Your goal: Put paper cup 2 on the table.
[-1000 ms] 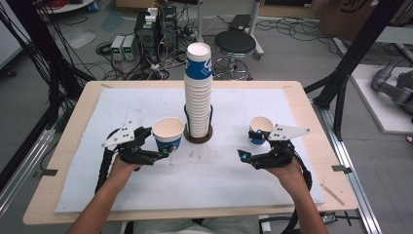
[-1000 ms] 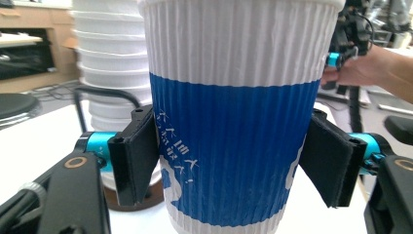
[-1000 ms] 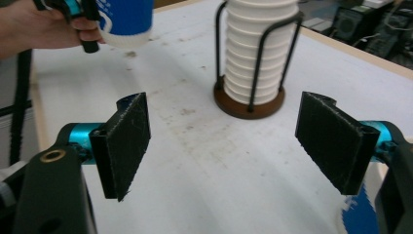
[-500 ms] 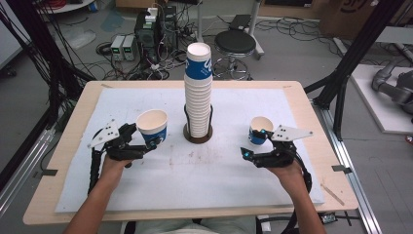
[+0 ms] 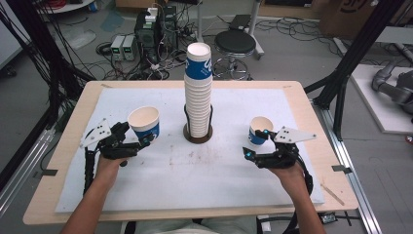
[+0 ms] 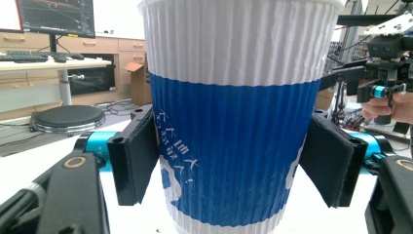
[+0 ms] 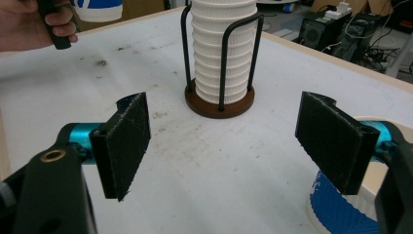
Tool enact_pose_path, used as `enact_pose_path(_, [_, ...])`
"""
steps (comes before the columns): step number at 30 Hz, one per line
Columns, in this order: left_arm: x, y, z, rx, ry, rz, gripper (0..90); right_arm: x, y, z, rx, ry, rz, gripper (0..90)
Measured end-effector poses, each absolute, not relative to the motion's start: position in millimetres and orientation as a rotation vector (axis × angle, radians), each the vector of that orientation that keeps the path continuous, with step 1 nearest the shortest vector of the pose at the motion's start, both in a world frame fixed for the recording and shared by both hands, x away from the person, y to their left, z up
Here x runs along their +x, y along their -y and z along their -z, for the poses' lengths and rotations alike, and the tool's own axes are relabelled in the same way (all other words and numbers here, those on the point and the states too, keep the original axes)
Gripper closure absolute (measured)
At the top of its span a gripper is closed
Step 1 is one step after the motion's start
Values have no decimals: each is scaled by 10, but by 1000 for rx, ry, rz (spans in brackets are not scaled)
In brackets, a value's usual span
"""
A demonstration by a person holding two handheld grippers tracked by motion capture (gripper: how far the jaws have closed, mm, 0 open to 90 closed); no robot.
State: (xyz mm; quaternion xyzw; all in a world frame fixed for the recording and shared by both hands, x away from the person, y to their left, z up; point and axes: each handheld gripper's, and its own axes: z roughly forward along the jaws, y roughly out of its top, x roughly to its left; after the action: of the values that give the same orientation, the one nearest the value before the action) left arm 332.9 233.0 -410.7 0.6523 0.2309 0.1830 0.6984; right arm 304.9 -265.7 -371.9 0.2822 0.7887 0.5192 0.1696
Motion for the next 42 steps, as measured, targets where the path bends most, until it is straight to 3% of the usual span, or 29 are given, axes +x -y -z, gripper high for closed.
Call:
enact_pose_path(20, [3571,-2233,4368,1512,-629,-393,277,3005,2621,3766,786,-2270,-1468,212])
enact_pose_path(42, [3827,-1936,4518,1831,-821,-475,276,2997,2623,3751,773,-2274,-1469,213])
